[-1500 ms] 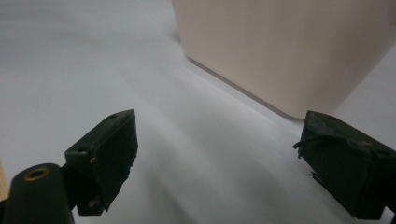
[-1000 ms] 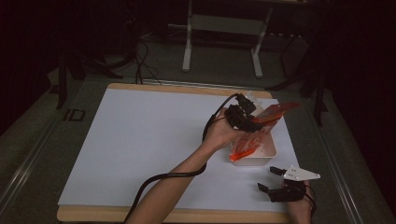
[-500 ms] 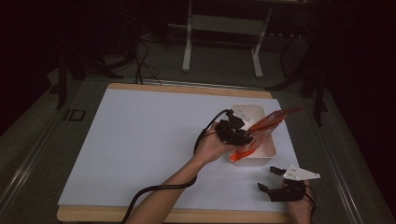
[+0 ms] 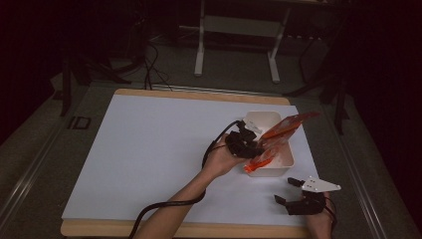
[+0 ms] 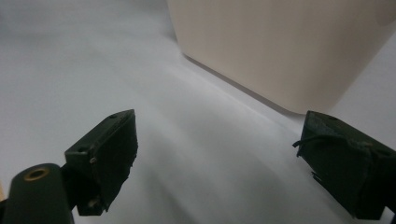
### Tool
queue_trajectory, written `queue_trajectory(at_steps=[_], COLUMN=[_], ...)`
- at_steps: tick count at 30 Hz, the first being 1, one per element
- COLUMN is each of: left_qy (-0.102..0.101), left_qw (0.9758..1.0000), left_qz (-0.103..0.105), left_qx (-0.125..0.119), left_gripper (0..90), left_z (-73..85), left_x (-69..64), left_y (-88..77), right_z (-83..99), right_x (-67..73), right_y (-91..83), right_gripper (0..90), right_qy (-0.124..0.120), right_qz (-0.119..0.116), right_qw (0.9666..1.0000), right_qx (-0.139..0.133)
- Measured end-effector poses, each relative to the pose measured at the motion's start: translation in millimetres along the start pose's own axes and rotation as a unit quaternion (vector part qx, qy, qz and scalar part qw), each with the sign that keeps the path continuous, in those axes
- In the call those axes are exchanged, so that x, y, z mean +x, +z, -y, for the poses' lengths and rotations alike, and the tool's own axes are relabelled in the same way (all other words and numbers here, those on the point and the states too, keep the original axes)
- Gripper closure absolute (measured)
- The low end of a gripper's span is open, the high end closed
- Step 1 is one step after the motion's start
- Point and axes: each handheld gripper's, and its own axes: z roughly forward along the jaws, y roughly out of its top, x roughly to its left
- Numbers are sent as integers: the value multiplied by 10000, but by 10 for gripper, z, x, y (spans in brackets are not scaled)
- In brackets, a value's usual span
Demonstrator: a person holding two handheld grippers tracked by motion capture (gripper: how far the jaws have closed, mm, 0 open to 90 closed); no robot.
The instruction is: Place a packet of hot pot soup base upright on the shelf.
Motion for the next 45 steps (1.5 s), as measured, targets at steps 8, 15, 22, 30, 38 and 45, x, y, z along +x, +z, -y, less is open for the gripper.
queue_trajectory(at_steps=[8, 15, 22, 30, 38, 45], left_qy=[-91, -84, -400, -974, -916, -873], left_qw=[9997, 9997, 9990, 9943, 9947, 9953], left_qz=[-124, -11, 135, 422, 449, 409], left_qx=[193, 250, 129, -1, 96, 130], left_gripper=[782, 861, 874, 874, 863, 772], left_z=[98, 149, 219, 602, 571, 532], left_x=[47, -47, 8, 14, 41, 26], left_y=[80, 148, 159, 392, 384, 355], right_z=[-1, -5, -7, -8, -9, -9], right_x=[-5, -6, -7, -4, -6, -4], right_y=[0, 11, 16, 20, 24, 18], right_gripper=[115, 115, 116, 116, 115, 116], right_qy=[8, 57, 53, 57, 58, 39], right_qz=[-1, 37, 54, 63, 43, 36], right_qw=[10000, 10000, 9999, 9999, 9999, 9999], right_qx=[27, 70, 109, 119, 120, 119])
